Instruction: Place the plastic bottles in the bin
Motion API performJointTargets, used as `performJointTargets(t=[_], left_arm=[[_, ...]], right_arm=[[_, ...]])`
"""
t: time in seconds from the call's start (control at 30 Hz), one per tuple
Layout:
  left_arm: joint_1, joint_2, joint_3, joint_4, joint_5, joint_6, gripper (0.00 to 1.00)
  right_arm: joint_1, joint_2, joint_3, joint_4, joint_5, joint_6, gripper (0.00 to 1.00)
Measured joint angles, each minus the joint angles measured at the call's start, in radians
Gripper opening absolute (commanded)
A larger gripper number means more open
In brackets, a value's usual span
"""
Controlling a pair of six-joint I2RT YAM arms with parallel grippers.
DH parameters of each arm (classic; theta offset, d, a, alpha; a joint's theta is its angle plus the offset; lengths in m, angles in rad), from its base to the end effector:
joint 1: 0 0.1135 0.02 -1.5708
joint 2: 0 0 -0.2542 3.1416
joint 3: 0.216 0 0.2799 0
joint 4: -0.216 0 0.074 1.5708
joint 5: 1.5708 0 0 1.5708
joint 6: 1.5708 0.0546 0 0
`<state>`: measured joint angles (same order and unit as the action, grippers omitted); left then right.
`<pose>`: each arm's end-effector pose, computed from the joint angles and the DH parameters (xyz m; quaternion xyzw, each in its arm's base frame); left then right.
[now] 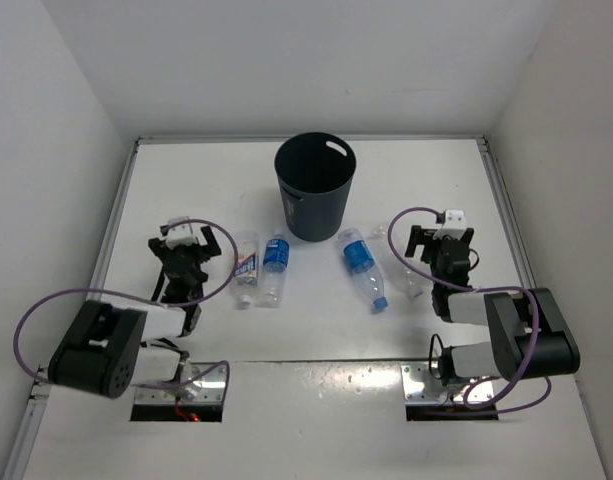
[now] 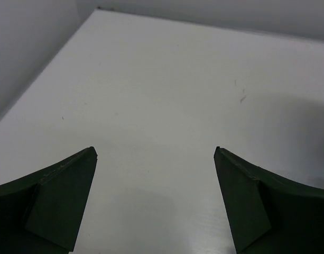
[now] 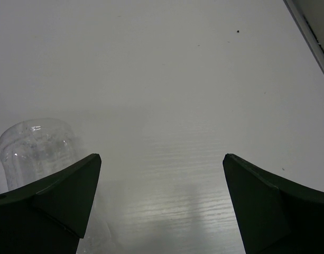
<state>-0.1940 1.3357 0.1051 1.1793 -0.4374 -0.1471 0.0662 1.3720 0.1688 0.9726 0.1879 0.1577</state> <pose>0.2320 -0.0220 0.1167 -0.1328 0.7110 0.0409 0.6893 0.2484 0.0062 0.0999 0.0939 0.7768 -0.0040 0.6227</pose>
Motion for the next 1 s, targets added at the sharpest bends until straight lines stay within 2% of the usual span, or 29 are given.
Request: performJointTargets(t=[0.13,0.23,0.3,0.37,0.43,0.53,0.8,1.0], left_arm=[[0.019,-0.188,0.052,-0.121,-0.006,-0.027,1.0],[0.06,-0.273,0.19,-0.361,0.001,-0.133,1.0],[0.078,-0.229,0.385,-0.544,-0.016,-0.177,1.0],[0.073,-0.148,0.598,-0.687,-0.121,-0.268,1.0],[0.079,-0.127,0.681,-0.765,-0.138,-0.318,1.0],[0.061,-0.126,0.685,-0.843,-0.083,-0.336,1.0],[-0.113,-0.06,0.558,-0.969,0.102,-0.327,1.0],[-0.134,-0.058,0.475,-0.982,0.15,-0.325,1.0]], right_arm=[[0.087,0.001,-0.01,0.038,0.129,-0.009,1.0],[0.163,0.014,-0.023,0.089,0.273,-0.01,1.0],[0.179,0.025,-0.025,0.102,0.339,-0.01,1.0],[0.18,0.029,-0.025,0.107,0.384,-0.009,1.0],[0.179,0.03,-0.025,0.117,0.414,-0.009,1.0],[0.18,0.03,-0.026,0.132,0.439,-0.009,1.0],[0.18,0.03,-0.026,0.148,0.461,-0.009,1.0],[0.18,0.03,-0.026,0.148,0.464,-0.009,1.0]])
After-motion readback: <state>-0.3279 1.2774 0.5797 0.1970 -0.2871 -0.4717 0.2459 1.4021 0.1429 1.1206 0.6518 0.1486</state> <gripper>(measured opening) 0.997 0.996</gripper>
